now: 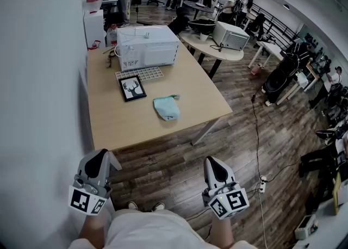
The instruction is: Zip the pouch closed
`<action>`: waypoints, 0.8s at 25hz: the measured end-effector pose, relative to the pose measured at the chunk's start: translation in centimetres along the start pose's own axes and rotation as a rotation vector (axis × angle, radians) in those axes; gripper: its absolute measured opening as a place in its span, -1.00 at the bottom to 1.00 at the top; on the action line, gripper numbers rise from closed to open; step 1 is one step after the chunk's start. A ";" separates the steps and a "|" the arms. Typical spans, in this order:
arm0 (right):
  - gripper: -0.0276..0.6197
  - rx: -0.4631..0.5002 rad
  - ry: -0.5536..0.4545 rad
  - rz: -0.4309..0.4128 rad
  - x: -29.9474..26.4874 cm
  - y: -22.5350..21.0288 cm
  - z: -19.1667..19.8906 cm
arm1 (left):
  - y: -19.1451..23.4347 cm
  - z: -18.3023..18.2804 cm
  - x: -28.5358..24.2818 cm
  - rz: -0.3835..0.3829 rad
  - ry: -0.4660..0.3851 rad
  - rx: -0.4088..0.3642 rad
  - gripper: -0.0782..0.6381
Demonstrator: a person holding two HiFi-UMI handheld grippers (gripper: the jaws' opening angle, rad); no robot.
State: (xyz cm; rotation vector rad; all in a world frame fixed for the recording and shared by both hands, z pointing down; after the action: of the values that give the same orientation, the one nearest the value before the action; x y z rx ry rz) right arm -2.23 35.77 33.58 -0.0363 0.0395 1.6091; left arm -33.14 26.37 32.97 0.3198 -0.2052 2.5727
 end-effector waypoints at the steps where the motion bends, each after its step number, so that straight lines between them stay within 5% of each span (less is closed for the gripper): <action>1: -0.91 0.001 0.002 -0.001 -0.2 -0.1 0.2 | 0.1 0.2 -0.1 0.000 0.000 0.001 -0.74; 17: -0.90 0.000 0.021 0.024 -2.4 -4.8 1.5 | -0.4 2.2 -3.1 -0.005 0.016 0.007 -0.74; 18: -0.60 -0.003 0.019 0.017 -2.5 -5.2 1.3 | -0.3 2.2 -3.4 -0.005 0.019 0.012 -0.74; 20: -0.39 -0.013 0.014 0.008 -2.6 -6.3 1.0 | -0.1 2.3 -3.7 -0.016 0.023 0.022 -0.54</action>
State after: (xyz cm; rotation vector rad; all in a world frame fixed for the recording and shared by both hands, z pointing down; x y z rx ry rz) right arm 4.20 33.48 34.69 -0.0569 0.0401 1.6173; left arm -29.57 24.11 34.23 0.2989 -0.1649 2.5634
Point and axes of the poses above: the fingertips, and each gripper's own axes: x backward along the fingers, y to its left, z out of its underside, the point moved 2 cm from there along x, backward along the fingers, and after that the axes turned 12 degrees about z, right-handed, at the moved point
